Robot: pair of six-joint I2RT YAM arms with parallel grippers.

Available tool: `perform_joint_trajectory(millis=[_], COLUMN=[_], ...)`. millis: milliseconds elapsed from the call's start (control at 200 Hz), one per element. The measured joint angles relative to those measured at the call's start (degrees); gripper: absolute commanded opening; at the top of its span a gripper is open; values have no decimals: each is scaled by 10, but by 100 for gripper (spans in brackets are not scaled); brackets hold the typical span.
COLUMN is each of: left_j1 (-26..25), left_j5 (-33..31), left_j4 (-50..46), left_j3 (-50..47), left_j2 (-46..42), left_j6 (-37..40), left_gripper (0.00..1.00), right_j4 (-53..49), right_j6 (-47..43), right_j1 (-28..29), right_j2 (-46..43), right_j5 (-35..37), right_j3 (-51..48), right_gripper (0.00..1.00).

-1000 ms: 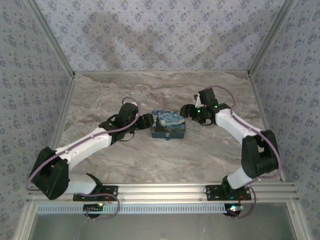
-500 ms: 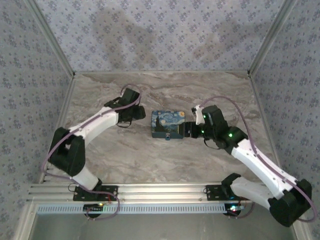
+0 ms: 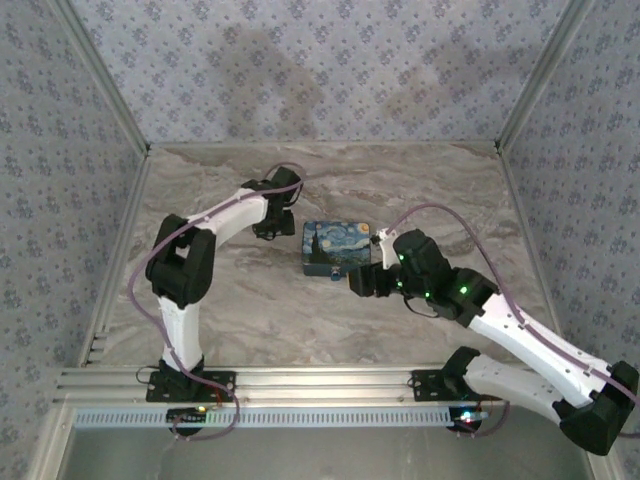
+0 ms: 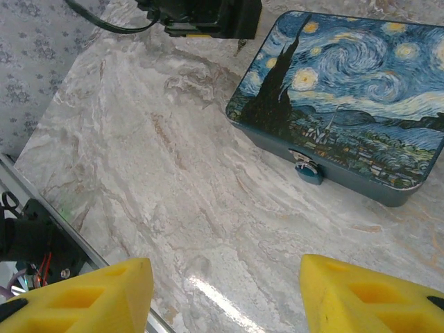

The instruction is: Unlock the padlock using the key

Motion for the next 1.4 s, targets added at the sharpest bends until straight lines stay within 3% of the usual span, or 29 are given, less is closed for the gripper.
perform_joint_trajectory(millis=[405,770,859,1034,1399], left_j1=[12,15,17,21,23], left_j5=[-4,-3,1,3,10], left_j4=[-18,-17,-14,-14,-15], left_j3=[42,42,43,46,33], left_j2=[67,74,77,77,59], left_j6=[13,19,19,30,45], left_gripper=[39,21,11,0,0], right_j4=[-11,-16,-20,-28,-30], right_j6=[7,7,7,7,11], right_j1=[4,4,4,4,-2], right_j2=[-10,-7,-7,-8,-12], right_j5=[19,18,18,18,18], right_j3=[-9,-9,-9,-11,-19], right_gripper=[60,60,60,60,60])
